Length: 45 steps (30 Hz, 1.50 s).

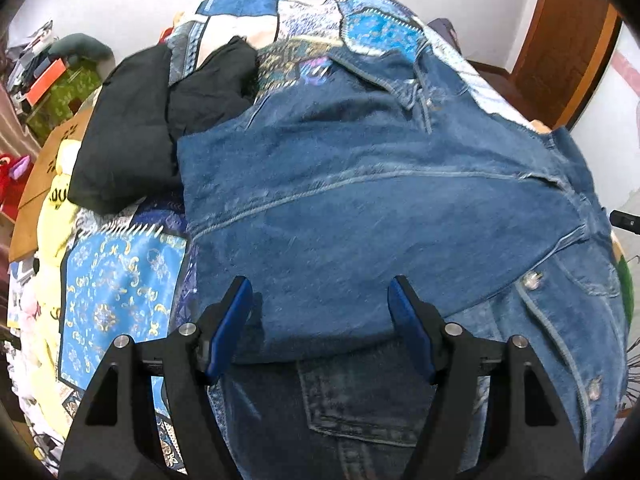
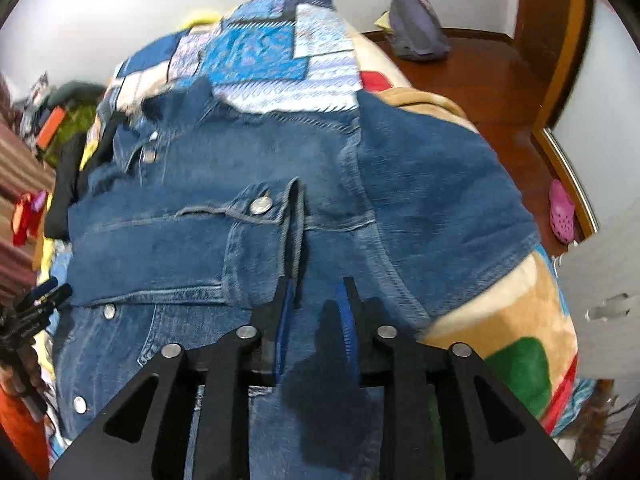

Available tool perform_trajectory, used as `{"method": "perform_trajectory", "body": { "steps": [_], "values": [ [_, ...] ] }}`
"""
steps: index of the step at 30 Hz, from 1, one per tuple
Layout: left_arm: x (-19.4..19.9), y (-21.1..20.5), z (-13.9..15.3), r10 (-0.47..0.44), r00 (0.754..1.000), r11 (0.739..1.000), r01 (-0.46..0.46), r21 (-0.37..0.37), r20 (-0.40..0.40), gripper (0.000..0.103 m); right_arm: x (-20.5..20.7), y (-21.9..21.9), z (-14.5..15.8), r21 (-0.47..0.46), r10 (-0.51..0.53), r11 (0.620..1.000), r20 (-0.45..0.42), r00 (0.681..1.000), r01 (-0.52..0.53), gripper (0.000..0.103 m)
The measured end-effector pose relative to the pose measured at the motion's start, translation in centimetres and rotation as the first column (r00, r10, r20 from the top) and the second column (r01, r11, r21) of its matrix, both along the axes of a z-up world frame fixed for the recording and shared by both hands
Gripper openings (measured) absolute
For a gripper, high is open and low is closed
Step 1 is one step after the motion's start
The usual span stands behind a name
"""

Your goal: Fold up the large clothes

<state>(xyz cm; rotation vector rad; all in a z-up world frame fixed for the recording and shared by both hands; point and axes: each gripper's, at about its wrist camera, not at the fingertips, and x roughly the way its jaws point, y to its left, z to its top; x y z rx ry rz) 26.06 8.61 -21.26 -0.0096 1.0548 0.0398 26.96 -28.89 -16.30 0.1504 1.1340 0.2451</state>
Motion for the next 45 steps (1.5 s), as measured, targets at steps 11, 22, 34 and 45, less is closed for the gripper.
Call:
{"method": "perform_trajectory", "body": {
  "steps": [11,22,34,45],
  "values": [
    [2.9,-2.3,5.2,-0.019,0.991,0.999,0.024,-0.035,0.133,0.070,1.6,-10.5,-0.6,0.145,-0.309,0.939,-0.033,0.950,0.311,0.051],
    [5.6,-4.4,3.5,-0.061,0.993,0.996,0.068,-0.063,0.104,0.070,4.7,-14.5,-7.8,0.176,-0.451,0.857,-0.193,0.871,0.483,0.051],
    [6.3,-3.7,0.5,-0.038,0.999,0.996,0.041,-0.078,0.032,0.070,6.9,-13.6,-7.4,0.075,-0.483,0.870,-0.071,0.873,0.487,0.018],
    [3.7,-3.0,3.4,-0.040,0.994,0.997,0.046,-0.062,0.097,0.070,3.8,-8.4,4.8,0.093,-0.282,0.959,0.266,0.922,0.266,0.009]
  ]
}}
